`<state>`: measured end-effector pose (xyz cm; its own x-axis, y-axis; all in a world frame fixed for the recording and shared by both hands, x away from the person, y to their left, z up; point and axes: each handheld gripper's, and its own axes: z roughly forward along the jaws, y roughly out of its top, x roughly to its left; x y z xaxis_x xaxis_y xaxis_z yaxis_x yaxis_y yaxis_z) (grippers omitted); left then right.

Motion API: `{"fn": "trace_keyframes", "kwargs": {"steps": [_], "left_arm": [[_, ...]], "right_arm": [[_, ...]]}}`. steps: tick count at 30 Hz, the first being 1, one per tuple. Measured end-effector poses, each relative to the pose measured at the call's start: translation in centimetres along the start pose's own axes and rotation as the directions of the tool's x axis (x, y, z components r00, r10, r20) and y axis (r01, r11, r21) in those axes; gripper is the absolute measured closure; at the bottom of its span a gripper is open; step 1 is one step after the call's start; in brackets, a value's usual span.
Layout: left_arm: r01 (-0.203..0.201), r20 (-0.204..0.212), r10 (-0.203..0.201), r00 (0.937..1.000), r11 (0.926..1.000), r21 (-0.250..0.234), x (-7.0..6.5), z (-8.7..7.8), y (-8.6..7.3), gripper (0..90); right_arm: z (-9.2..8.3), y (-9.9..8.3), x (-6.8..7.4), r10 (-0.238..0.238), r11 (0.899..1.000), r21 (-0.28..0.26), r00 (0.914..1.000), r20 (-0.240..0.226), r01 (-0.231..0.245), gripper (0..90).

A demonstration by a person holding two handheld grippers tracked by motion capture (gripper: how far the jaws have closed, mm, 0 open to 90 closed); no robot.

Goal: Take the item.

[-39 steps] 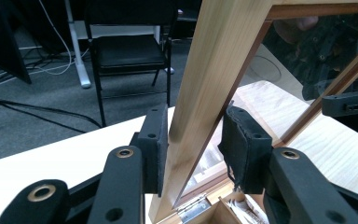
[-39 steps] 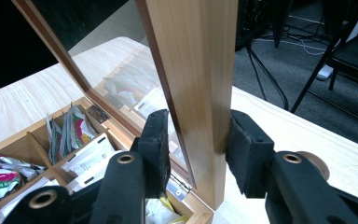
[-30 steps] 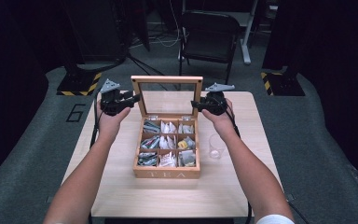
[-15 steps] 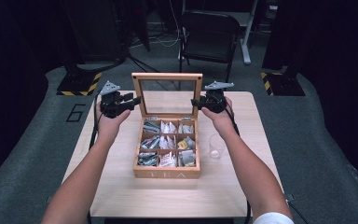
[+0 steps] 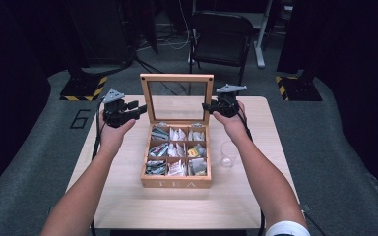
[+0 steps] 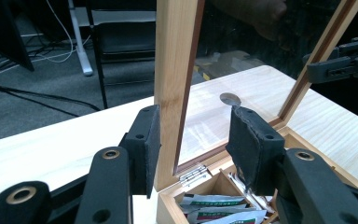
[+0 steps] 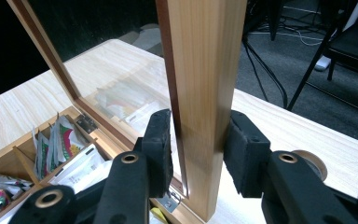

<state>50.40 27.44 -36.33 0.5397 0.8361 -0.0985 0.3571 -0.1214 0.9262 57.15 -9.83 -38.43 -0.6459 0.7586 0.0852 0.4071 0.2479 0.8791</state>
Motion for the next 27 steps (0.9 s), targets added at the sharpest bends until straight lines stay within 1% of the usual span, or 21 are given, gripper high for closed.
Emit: {"fn": "trace_keyframes", "kwargs": {"steps": [4,8,11,13,14,15,16,18,19,20,23,25,27], "left_arm": [[-0.007,-0.002,0.007,1.0000,1.0000,0.004,0.0,-0.3,-0.2,53.4],[0.002,0.005,-0.002,1.0000,1.0000,0.004,-0.1,-0.5,-0.4,52.5],[0.002,0.007,-0.002,1.0000,1.0000,0.001,-0.1,-0.7,-0.6,51.7],[0.001,0.004,-0.001,1.0000,1.0000,0.001,-0.1,-0.8,-0.7,51.8],[0.000,0.002,0.000,1.0000,1.0000,0.000,-0.1,-0.9,-0.7,51.9],[0.002,0.001,-0.002,1.0000,1.0000,-0.003,-0.1,-1.0,-0.8,51.9],[0.004,0.001,-0.004,1.0000,1.0000,0.003,-0.1,-1.1,-0.8,51.9],[-0.002,-0.006,0.002,1.0000,1.0000,0.008,0.0,-1.1,-0.8,51.7],[0.004,-0.007,-0.004,1.0000,0.9999,0.010,0.1,-1.2,-0.8,51.7],[0.004,-0.008,-0.004,1.0000,1.0000,0.008,0.1,-1.3,-0.8,51.7],[0.000,-0.009,0.000,1.0000,1.0000,0.005,0.0,-1.4,-0.8,51.7],[-0.008,-0.007,0.008,0.9999,1.0000,0.005,-0.1,-1.5,-0.7,51.7],[-0.010,-0.005,0.010,0.9999,0.9999,0.005,-0.2,-1.6,-0.7,51.0]], "right_arm": [[0.1,0.0,-0.1,0.005,1.000,-0.002,1.0000,0.006,-0.005,63.3],[0.3,0.1,-0.3,0.006,1.000,-0.003,1.0000,0.005,-0.006,63.4],[0.4,0.3,-0.3,0.012,1.000,0.010,0.9999,0.004,-0.012,63.7],[0.5,0.4,-0.5,0.004,1.000,0.015,1.0000,0.006,-0.004,63.8],[0.6,0.4,-0.5,0.014,1.000,0.019,0.9999,0.007,-0.014,63.9],[0.7,0.4,-0.6,0.009,1.000,0.018,0.9999,0.008,-0.009,63.9],[0.7,0.5,-0.6,0.012,1.000,0.018,0.9999,0.010,-0.012,64.0],[0.8,0.5,-0.7,0.013,1.000,0.020,0.9998,0.013,-0.013,64.0],[0.9,0.5,-0.7,0.011,1.000,0.020,0.9998,0.014,-0.012,63.9],[0.9,0.5,-0.7,0.021,1.000,0.022,0.9996,0.017,-0.022,63.8],[1.0,0.6,-0.7,0.019,0.999,0.028,0.9997,0.014,-0.019,63.2],[1.0,0.6,-0.8,0.030,0.999,0.030,0.9995,0.010,-0.030,61.8],[1.1,0.6,-0.9,0.025,0.999,0.031,0.9996,0.013,-0.025,61.7]]}}
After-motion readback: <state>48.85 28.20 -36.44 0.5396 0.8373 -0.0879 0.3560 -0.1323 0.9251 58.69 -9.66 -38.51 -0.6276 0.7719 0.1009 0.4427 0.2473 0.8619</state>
